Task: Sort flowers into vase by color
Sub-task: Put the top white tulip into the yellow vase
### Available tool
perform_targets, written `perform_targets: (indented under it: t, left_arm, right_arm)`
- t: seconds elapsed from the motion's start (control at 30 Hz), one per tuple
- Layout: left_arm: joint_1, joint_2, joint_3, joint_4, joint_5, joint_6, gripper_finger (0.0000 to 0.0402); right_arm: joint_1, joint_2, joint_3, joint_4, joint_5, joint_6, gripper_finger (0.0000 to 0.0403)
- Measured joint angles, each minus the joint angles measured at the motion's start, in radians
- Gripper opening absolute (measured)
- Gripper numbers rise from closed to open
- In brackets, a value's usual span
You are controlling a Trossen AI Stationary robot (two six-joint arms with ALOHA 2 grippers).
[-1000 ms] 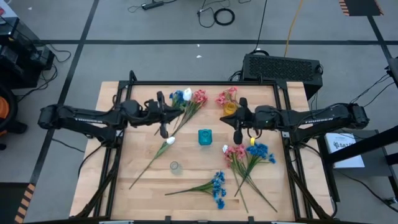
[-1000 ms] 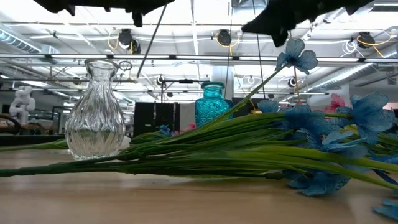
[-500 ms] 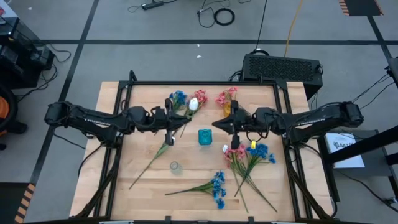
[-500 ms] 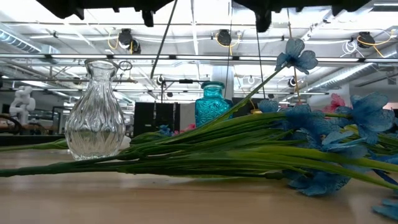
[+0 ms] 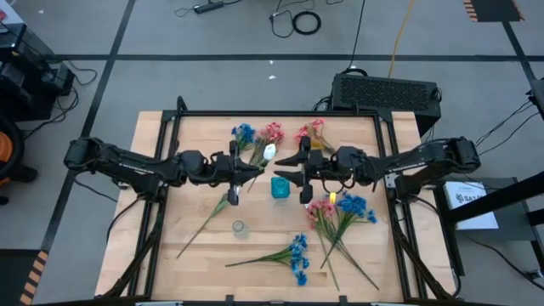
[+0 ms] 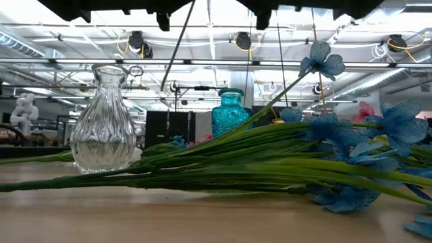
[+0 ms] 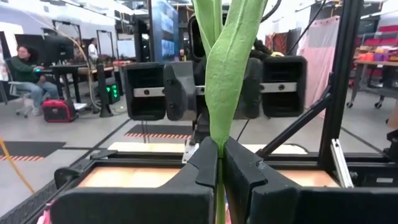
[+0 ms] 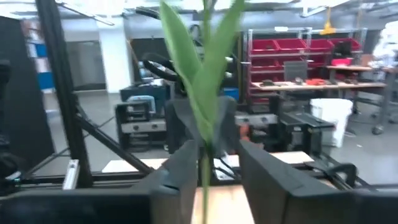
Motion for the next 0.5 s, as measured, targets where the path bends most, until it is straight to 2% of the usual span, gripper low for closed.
perform_targets:
  t: [0.3,0.5]
  left_arm:
    - [0.0,0.042,0.0,0.041,0.0,0.029,0.0014]
    - [0.0,0.05,0.0,0.037,0.0,0.028,0.0014]
  right_arm:
    - [0.007,0.091,0.091,-0.002,-0.022,-0.003,0.022]
    - [0.009,0.103,0.091,0.026,-0.025,-0.024,0.0248]
